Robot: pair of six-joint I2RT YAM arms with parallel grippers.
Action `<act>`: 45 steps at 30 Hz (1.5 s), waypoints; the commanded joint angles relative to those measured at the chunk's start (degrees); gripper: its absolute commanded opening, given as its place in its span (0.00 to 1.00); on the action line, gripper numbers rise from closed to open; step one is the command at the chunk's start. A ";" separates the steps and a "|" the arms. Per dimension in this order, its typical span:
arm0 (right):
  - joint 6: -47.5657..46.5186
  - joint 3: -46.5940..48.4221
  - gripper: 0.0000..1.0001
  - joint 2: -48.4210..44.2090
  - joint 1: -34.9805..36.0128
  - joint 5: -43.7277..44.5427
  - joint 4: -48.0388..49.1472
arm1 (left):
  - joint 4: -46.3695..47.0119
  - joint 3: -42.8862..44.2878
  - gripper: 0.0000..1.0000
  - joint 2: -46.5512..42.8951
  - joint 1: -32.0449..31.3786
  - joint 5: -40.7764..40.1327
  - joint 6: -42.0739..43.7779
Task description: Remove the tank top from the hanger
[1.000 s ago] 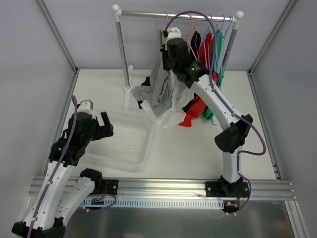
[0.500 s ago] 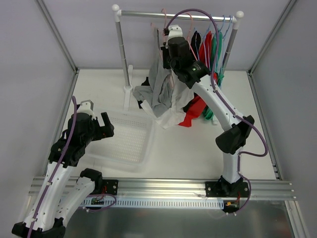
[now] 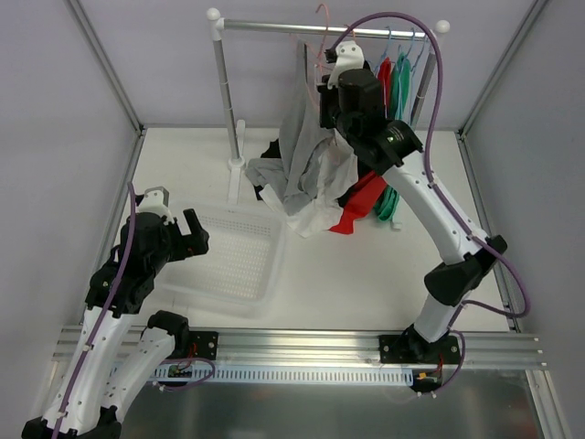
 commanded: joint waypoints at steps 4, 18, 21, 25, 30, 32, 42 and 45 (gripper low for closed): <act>0.35 -10.68 0.00 -14.09 0.37 -4.63 2.42 | 1.83 0.01 0.99 -0.21 0.57 0.26 1.02; 3.61 -29.52 0.00 -45.12 0.37 -18.44 -8.91 | 2.62 3.16 0.99 0.49 0.57 4.73 0.59; 2.56 -27.15 0.00 -50.39 0.28 -17.66 -14.62 | 4.64 6.94 0.99 1.54 0.57 13.94 -0.82; 1.50 -22.23 0.01 -55.67 0.37 -12.65 -22.43 | 10.70 12.82 0.99 4.80 0.48 25.29 -1.96; 0.27 -14.58 0.00 -58.40 0.37 -7.83 -29.48 | 15.71 18.54 0.99 11.29 -1.01 32.59 -3.37; -0.08 -12.12 0.00 -58.75 0.37 -6.93 -31.24 | 16.94 20.13 0.99 12.53 -2.93 33.12 -3.72; 1.40 -21.76 0.00 -60.76 0.28 -16.85 -35.73 | 23.27 29.71 0.99 22.55 -27.78 22.25 0.49; 4.04 -29.91 0.00 -65.16 0.28 -18.52 -33.01 | 25.55 32.69 0.99 26.85 -33.68 13.37 5.31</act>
